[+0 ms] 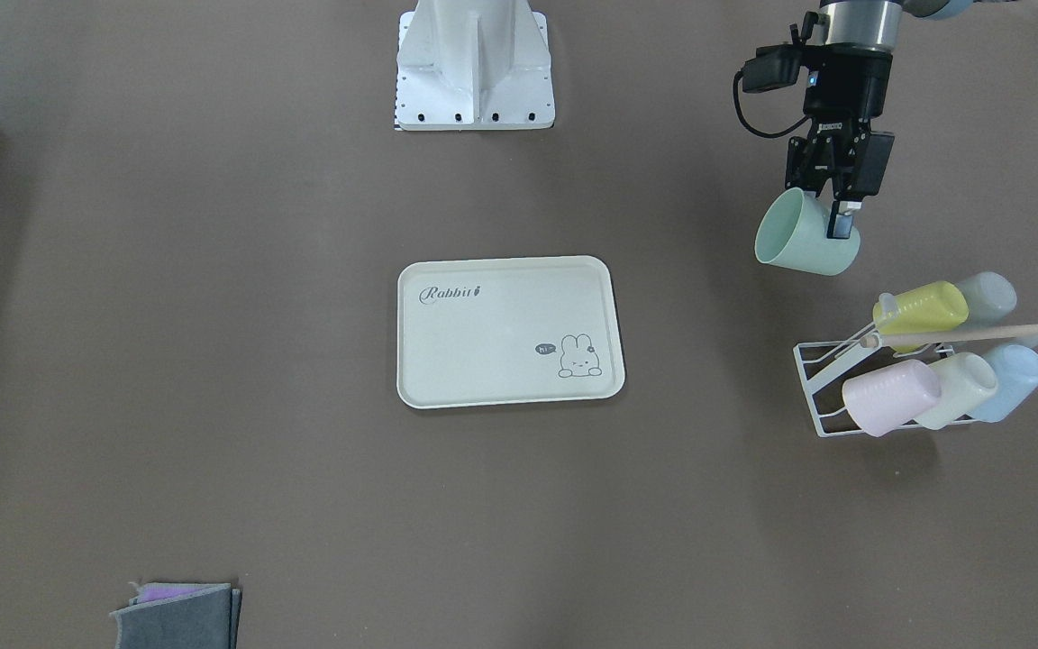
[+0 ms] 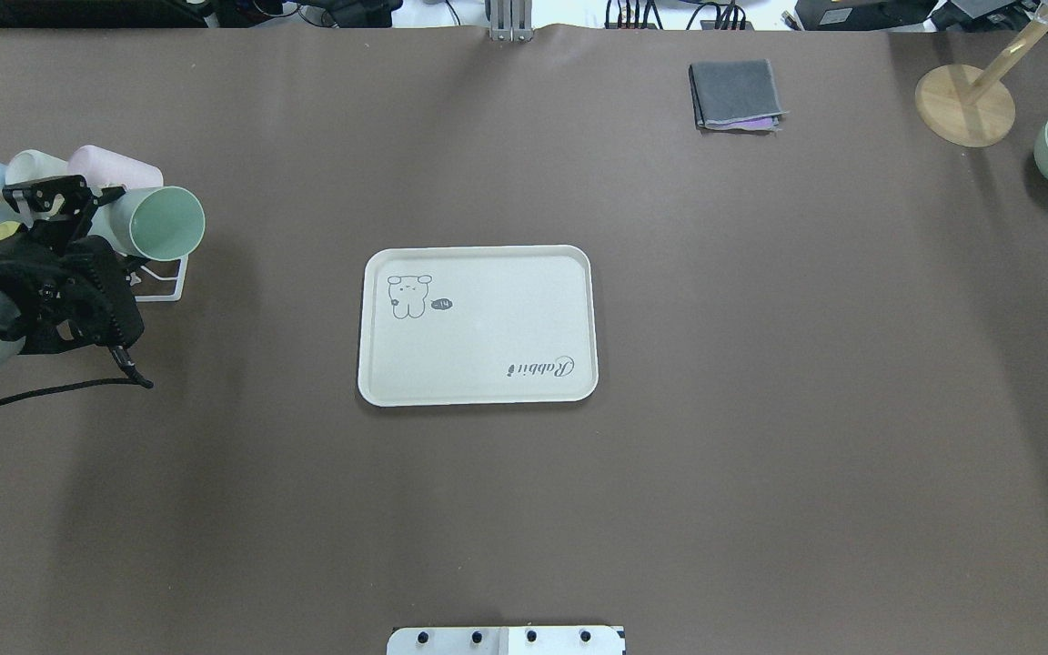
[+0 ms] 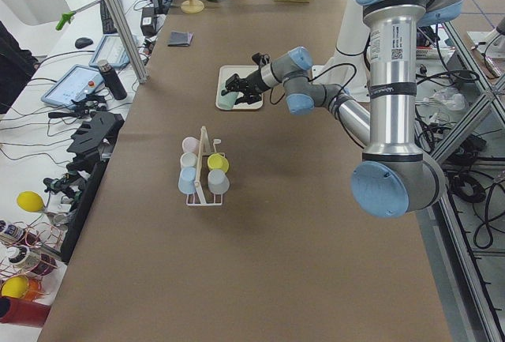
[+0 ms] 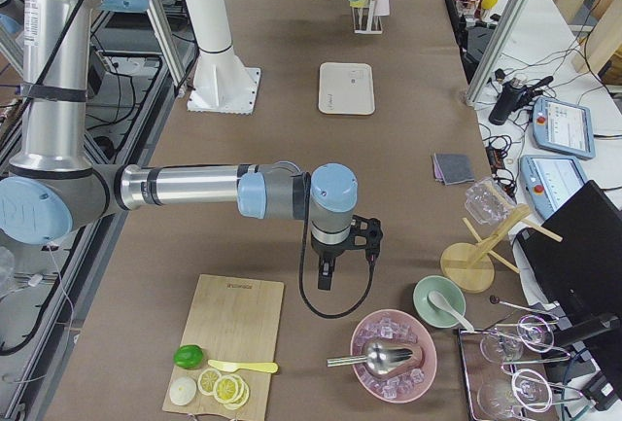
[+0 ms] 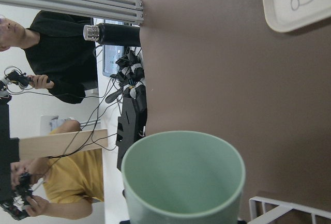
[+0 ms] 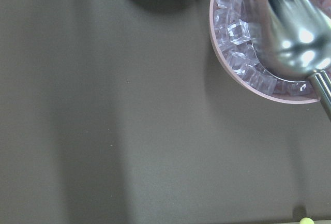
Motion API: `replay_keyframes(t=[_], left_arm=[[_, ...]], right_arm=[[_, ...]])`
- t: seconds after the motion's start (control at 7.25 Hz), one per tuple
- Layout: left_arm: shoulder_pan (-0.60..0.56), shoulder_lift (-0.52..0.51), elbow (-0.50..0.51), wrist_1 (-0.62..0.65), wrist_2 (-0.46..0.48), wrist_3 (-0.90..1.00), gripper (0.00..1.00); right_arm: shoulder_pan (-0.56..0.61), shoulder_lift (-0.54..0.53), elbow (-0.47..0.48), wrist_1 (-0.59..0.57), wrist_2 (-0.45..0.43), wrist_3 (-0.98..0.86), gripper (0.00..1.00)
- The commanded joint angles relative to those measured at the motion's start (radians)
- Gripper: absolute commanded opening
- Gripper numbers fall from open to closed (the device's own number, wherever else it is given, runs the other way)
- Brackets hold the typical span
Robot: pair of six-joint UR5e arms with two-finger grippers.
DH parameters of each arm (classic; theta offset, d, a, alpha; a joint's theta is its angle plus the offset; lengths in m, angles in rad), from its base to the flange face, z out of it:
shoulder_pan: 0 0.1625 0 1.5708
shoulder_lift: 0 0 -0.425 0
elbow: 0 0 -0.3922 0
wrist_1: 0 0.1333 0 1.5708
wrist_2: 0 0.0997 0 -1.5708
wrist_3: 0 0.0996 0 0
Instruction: Pick up and place green cup on tray
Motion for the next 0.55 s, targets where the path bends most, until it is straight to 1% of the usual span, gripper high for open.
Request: replay_keyframes(t=[0.0, 0.14, 0.28, 0.41], left_arm=[[0.0, -0.017, 0.038, -0.011, -0.157, -0.194, 0.0], [0.006, -0.017, 0.073, -0.098, -0.197, -0.248, 0.0], [0.009, -0.017, 0.128, -0.218, -0.202, -0.3, 0.0], [0.013, -0.021, 0.147, -0.264, -0.204, -0.334, 0.0]], right_arm=[[0.0, 0.0, 0.0, 0.001, 0.0, -0.001, 1.0], [0.0, 0.0, 0.002, 0.001, -0.001, -0.001, 1.0], [0.0, 0.0, 0.003, -0.001, -0.002, -0.001, 1.0], [0.0, -0.001, 0.005, -0.001, -0.002, -0.001, 1.0]])
